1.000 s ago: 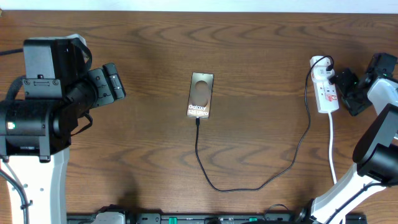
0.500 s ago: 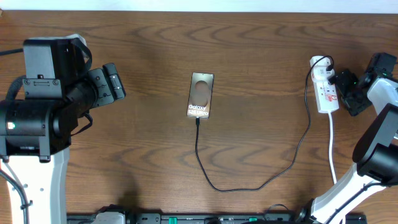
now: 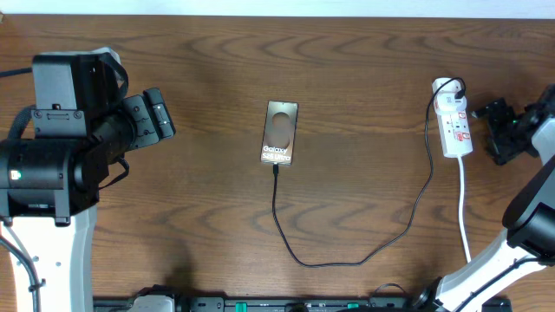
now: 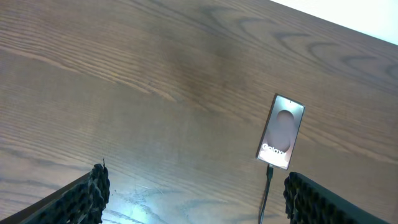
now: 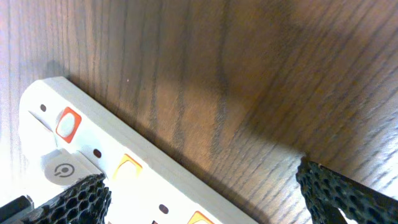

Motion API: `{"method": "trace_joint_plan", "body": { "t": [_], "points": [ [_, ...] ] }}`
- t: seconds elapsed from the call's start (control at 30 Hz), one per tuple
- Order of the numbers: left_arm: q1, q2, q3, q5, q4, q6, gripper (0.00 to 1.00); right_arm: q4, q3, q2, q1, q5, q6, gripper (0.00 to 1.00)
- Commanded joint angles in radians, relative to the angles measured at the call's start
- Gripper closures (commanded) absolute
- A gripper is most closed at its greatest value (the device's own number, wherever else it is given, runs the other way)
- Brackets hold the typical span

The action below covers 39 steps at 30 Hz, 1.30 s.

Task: Plug charger to phone and switch on socket

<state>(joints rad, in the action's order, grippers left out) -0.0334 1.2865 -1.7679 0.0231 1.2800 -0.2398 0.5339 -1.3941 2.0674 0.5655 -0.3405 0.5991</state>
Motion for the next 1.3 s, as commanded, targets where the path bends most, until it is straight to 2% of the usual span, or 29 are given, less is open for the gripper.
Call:
{"method": "trace_joint_plan", "body": {
  "t": [0.0, 0.37, 1.27],
  "points": [
    [0.004, 0.001, -0.001, -0.013, 0.003, -0.009, 0.11, 0.019, 0.028, 0.071, 0.001, 0.031, 0.013, 0.01],
    [0.004, 0.001, -0.001, -0.013, 0.003, -0.009, 0.11, 0.030, 0.029, 0.071, -0.094, 0.284, 0.033, 0.01],
    [0.004, 0.001, -0.001, -0.013, 0.003, -0.009, 0.11, 0.016, 0.029, 0.074, -0.184, 0.266, -0.001, 0.01]
  ]
}}
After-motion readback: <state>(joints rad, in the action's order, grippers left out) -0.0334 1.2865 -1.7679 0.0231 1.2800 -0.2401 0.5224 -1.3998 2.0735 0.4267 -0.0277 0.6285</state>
